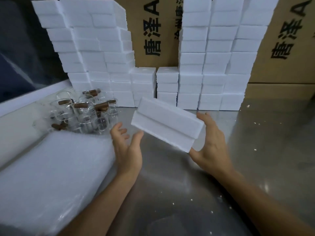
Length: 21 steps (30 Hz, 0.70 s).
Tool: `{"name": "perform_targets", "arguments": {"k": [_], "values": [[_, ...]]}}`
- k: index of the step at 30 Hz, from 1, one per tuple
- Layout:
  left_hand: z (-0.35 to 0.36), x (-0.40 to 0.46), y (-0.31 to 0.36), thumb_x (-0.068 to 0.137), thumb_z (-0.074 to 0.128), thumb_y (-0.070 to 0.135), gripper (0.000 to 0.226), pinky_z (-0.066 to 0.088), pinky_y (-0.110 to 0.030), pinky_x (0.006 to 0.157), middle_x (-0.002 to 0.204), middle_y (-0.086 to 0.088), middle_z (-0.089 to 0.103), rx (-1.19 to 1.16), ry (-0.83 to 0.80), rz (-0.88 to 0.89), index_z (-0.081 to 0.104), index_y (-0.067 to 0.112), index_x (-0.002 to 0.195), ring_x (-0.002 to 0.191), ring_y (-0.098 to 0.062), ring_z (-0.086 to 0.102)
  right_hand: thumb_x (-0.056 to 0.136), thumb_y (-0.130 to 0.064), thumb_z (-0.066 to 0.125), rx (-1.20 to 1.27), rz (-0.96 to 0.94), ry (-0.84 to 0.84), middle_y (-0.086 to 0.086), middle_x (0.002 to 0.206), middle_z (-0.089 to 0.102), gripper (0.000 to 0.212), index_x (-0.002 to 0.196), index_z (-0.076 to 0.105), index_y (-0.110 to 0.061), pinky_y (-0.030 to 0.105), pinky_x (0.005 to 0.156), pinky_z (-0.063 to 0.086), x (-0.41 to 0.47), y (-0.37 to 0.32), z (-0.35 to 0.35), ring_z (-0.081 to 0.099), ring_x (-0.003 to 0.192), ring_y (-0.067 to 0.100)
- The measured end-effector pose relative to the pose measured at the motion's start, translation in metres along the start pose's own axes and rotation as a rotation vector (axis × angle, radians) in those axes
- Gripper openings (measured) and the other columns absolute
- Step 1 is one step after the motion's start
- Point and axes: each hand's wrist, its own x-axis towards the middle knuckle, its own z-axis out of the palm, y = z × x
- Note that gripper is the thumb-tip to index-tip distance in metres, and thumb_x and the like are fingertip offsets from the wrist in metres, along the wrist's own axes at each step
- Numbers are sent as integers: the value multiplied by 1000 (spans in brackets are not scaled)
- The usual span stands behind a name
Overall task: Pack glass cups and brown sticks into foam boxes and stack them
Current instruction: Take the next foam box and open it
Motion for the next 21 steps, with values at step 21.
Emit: {"name": "perform_targets", "arguments": {"k": [21], "values": [[-5, 0, -10, 64, 62, 35, 23, 40, -9, 46, 73, 5, 63, 112, -98, 11, 55, 26, 85, 57, 3, 58, 96, -3, 48, 502, 489, -102, -12, 83, 73, 35, 102, 72, -27, 15, 53, 46, -23, 8, -17, 66, 65, 7]]}}
